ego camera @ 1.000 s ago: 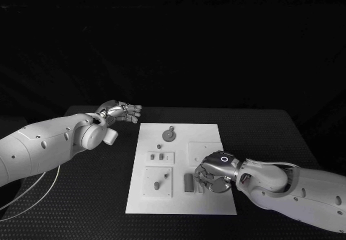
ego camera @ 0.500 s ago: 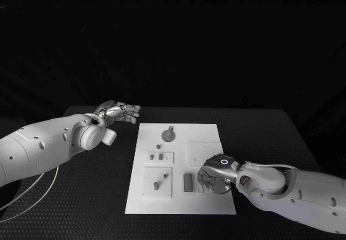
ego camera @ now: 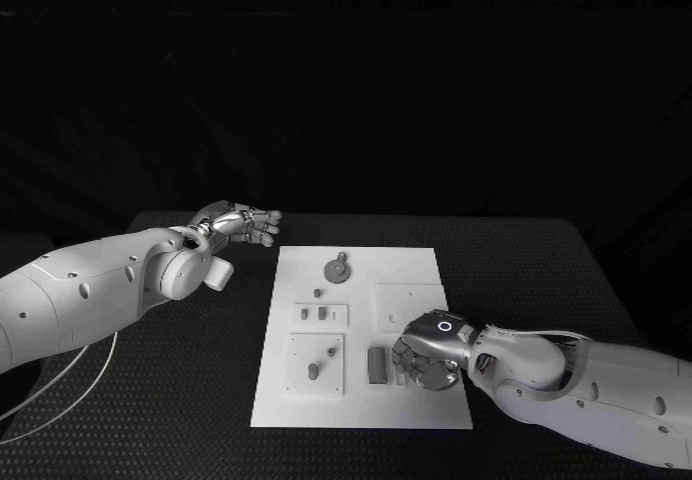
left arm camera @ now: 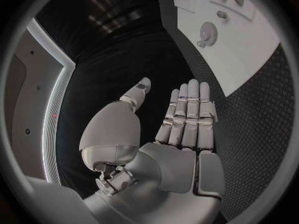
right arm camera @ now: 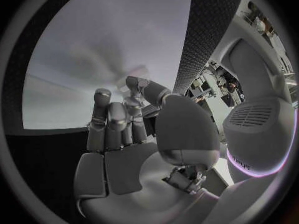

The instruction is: Assemble the parts on the task board

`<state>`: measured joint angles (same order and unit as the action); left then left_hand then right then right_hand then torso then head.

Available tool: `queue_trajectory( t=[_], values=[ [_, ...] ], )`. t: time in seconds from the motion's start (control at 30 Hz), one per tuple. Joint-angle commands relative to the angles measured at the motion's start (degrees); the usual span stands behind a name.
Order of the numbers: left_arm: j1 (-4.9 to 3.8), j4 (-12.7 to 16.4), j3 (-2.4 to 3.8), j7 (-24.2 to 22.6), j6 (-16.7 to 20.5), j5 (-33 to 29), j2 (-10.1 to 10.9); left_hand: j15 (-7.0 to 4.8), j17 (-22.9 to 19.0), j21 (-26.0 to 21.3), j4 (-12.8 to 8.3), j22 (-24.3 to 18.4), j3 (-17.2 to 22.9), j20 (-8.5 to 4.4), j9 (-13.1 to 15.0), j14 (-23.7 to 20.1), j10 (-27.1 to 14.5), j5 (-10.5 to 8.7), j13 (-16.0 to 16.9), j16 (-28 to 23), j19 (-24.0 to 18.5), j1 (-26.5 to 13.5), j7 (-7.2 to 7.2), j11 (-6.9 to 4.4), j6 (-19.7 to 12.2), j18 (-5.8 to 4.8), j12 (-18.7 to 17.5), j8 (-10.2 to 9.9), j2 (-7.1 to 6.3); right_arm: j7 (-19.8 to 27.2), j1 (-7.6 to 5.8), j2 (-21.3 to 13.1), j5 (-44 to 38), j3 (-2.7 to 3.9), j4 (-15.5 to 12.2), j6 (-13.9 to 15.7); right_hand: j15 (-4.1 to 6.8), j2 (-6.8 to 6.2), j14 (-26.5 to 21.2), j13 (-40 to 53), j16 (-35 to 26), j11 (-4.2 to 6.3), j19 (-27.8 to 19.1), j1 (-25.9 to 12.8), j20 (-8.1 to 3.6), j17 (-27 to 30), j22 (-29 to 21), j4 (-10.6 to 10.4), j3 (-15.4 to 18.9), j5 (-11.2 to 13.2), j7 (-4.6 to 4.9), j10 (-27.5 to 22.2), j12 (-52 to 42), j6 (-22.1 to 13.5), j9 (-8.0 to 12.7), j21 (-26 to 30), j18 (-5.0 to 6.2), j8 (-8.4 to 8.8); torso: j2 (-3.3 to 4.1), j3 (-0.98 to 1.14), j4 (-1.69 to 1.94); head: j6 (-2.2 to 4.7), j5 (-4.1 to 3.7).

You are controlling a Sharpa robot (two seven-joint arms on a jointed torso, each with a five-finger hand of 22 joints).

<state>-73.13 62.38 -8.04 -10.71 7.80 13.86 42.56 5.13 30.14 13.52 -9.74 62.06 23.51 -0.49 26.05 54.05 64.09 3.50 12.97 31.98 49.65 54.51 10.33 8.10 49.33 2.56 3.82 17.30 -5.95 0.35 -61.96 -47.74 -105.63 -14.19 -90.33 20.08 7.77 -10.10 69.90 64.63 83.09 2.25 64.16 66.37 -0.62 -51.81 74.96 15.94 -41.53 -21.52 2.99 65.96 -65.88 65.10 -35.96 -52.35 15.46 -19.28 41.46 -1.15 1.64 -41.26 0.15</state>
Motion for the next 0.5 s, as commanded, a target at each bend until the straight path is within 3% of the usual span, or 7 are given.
queue_trajectory(
  t=[0.03, 0.5],
  values=[
    [-0.07, 0.1, 0.02, -0.3, -0.6, 0.1, 0.0, 0.01, 0.1, -0.2, -0.2, 0.1, -0.3, -0.07, -0.1, 0.2, 0.0, -0.34, -0.1, -0.3, 0.5, -0.1, 0.0, -0.03, -0.6, 0.28, 0.2, 0.2, 0.53, -0.2, 0.04, 0.0, -0.4, 0.0, 0.0, -0.7, 0.34, -0.08, -0.1, 0.1, 0.1, 0.43, -0.1, -0.5, -0.12, 0.1, 1.0, 0.0, -0.3, 0.0, 0.42, 0.0, -0.3, 0.3, 0.1, -0.3, -0.46, 0.28, -0.02, -0.02, 0.02, -0.02, -0.03],
    [-0.07, 0.1, 0.02, -0.4, -0.6, 0.1, -0.1, 0.0, 0.2, -0.3, -0.2, 0.1, -0.3, -0.07, -0.1, 0.2, 0.0, -0.34, -0.1, -0.3, 0.5, 0.0, 0.0, -0.03, -0.5, 0.28, 0.2, 0.2, 0.54, -0.3, 0.03, -0.1, -0.3, 0.01, 0.1, -0.5, 0.33, -0.14, -0.1, 0.0, 0.1, 0.41, -0.1, -0.6, -0.12, 0.1, 1.0, 0.0, -0.3, 0.0, 0.43, 0.0, -0.3, 0.2, 0.1, -0.3, -0.46, 0.33, -0.01, 0.04, -0.05, 0.22, 0.05]
  ],
)
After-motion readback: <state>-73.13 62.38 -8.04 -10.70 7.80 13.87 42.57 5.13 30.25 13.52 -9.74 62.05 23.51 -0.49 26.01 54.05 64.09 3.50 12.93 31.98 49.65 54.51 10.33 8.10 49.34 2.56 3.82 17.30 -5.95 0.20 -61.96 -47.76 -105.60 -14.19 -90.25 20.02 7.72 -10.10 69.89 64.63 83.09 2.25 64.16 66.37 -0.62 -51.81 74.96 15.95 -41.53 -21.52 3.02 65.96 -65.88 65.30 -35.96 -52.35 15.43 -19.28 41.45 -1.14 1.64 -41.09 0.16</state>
